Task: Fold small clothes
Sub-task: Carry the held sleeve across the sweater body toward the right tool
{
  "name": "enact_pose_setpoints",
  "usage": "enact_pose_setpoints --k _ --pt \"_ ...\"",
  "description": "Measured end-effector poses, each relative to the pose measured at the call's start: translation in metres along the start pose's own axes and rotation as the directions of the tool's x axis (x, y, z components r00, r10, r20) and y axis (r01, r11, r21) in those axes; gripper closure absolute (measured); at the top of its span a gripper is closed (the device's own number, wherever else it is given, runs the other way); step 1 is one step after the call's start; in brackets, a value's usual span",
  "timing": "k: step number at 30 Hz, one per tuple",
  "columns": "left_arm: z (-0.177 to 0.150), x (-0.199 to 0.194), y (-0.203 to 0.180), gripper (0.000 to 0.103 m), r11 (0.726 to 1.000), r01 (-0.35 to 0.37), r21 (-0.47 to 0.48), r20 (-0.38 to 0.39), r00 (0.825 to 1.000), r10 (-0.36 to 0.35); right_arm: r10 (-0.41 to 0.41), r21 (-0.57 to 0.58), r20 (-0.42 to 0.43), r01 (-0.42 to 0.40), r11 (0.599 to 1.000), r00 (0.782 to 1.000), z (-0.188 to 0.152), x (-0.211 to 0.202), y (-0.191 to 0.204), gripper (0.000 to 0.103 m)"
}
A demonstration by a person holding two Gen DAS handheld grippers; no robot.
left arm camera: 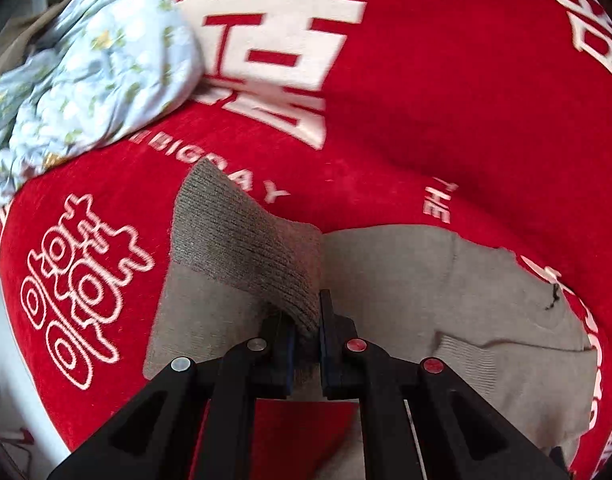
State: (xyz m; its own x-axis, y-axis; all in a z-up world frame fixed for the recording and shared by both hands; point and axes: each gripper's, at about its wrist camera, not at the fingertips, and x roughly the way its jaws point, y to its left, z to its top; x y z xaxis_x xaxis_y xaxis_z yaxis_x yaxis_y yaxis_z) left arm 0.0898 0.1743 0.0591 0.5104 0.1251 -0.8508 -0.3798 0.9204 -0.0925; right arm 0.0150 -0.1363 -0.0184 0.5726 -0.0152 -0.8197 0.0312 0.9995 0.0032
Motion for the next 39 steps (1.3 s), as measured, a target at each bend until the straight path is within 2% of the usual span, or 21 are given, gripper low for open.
enact_pose_setpoints --k 2,7,22,39 --pt "0.001 -0.001 -0.015 0.093 1.000 0.002 0.025 0.000 1.000 -0.002 -0.007 -0.023 0.026 0.007 1.000 1.000 -0.005 -0.001 0.002 0.014" --pt "-0.001 -0.004 -0.048 0.093 0.998 0.021 0.066 -0.015 1.000 -0.021 0.016 -0.030 0.016 -0.016 0.999 1.000 -0.006 -0.005 0.000 0.014" --pt "-0.032 -0.012 -0.135 0.093 0.977 0.046 0.207 -0.025 0.999 -0.041 0.043 -0.074 0.038 -0.040 0.996 0.998 -0.030 -0.022 -0.017 0.014" --pt "-0.062 -0.038 -0.217 0.093 0.929 0.058 0.365 -0.006 0.998 -0.060 0.066 -0.080 0.089 -0.059 0.995 0.994 -0.041 -0.024 -0.021 0.012"
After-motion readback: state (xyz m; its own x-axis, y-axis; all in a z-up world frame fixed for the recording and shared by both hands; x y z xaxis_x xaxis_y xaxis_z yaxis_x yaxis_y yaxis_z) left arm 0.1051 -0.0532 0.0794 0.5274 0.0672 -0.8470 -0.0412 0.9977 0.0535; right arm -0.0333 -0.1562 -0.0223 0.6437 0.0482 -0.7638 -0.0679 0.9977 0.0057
